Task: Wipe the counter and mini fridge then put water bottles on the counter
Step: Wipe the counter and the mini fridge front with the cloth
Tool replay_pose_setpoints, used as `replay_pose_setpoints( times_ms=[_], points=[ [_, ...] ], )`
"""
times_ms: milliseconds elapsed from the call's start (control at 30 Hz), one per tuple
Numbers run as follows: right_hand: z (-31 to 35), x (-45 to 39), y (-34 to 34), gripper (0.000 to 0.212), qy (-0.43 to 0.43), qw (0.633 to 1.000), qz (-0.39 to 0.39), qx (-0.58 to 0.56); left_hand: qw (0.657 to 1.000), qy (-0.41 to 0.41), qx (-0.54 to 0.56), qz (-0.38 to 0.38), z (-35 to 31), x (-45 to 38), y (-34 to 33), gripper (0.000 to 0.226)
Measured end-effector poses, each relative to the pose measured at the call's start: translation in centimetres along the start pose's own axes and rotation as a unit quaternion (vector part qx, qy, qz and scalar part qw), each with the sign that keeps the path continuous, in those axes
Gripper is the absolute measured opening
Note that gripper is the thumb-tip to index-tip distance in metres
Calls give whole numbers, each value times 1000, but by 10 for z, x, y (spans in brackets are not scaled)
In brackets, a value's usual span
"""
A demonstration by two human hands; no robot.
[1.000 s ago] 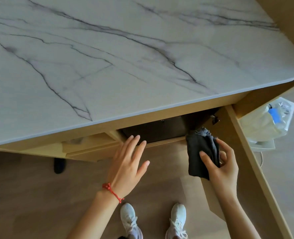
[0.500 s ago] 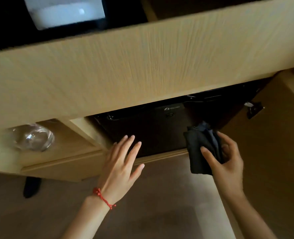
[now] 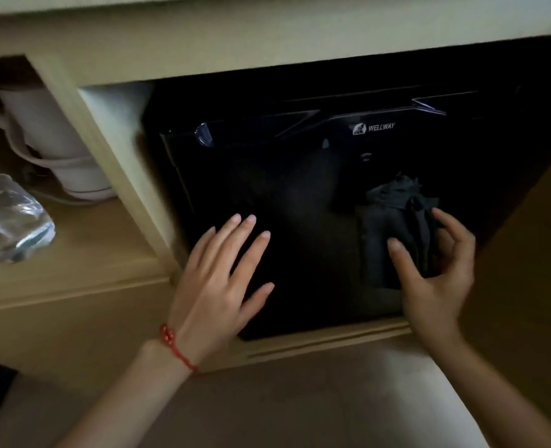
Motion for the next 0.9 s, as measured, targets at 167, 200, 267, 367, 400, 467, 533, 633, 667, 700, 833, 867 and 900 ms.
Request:
replay_pose_setpoints(
  times_ms=[167,200,267,367,400,467,533,633,667,700,833,867,900],
  points=[
    [1,1,-19,50,13,998,-37,-43,997,12,-61,-53,12,13,11,49],
    [1,1,-22,50,11,998,-46,-48,996,20,-64,-62,15,15,14,48],
    [2,2,-28,51,20,996,-66,-56,994,32,-77,-74,21,19,15,48],
    [5,4,-39,51,43,993,-93,-56,991,34,-101,-80,28,25,7,49],
    [5,5,-41,52,48,992,-103,-57,990,33,-106,-85,29,25,5,50],
    [4,5,-45,53,59,989,-120,-62,987,29,-115,-105,31,27,4,50],
    [4,7,-46,52,69,986,-134,-68,984,23,-125,-127,33,28,6,50],
    [5,10,-48,50,79,985,-143,-53,980,28,-133,-149,41,32,9,50],
    [4,10,-50,52,76,986,-140,-51,978,31,-138,-154,44,34,10,50],
    [4,10,-51,53,71,987,-136,-50,976,33,-146,-159,48,35,9,50],
    [8,11,-59,52,65,988,-130,-45,966,28,-190,-174,54,37,3,51],
    [11,12,-64,52,70,989,-126,-41,963,29,-196,-181,55,38,2,52],
    [15,14,-69,53,77,989,-122,-35,961,32,-196,-190,55,39,2,52]
  ],
)
Point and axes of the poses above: each hand's wrist, its own x-axis away from the middle knuckle, its own y-axis out of the back of the hand, z = x × y, the point moved 9 cm from there along -x, towards the middle knuckle, and after that the axes turned 5 degrees about x, right-handed, at the moved point
